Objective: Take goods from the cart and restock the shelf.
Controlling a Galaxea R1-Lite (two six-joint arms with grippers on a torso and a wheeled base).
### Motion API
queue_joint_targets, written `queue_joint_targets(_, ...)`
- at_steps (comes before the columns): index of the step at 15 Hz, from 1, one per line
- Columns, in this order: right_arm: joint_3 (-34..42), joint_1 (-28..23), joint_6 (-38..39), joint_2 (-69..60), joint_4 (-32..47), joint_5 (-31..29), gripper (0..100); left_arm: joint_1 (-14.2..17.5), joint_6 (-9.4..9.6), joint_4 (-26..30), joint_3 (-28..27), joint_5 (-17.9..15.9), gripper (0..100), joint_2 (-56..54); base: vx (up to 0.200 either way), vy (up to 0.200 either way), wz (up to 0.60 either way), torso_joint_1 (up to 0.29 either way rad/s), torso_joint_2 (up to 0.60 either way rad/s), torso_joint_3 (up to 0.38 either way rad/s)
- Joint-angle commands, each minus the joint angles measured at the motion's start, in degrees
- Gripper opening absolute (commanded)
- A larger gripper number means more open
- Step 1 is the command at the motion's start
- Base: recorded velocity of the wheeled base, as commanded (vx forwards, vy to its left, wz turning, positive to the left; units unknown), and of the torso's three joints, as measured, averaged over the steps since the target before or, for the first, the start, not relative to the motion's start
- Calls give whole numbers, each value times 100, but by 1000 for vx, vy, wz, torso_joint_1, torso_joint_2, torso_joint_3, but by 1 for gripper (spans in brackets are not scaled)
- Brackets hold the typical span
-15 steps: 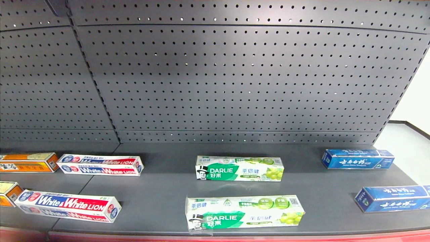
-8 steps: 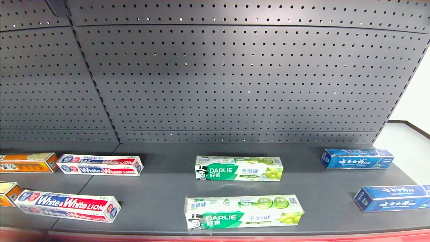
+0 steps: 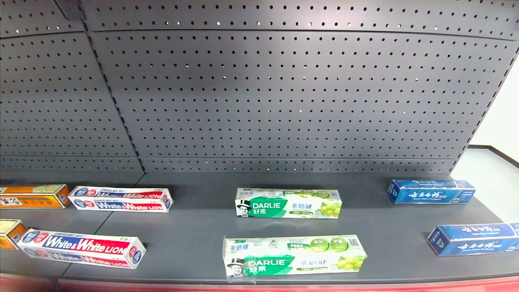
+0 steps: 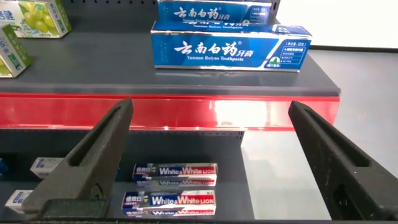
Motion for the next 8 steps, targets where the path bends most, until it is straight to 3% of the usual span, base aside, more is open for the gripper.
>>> queue_joint_targets(1,0,5,-1,2,0,-1,100,2,-4,-1,1,2,100,-2,0,0,0,0,0,0)
queue_joint_targets(8,0,-4,60,2,0,-1,100,2,-13,-1,1,11,100,-2,0,0,0,0,0,0)
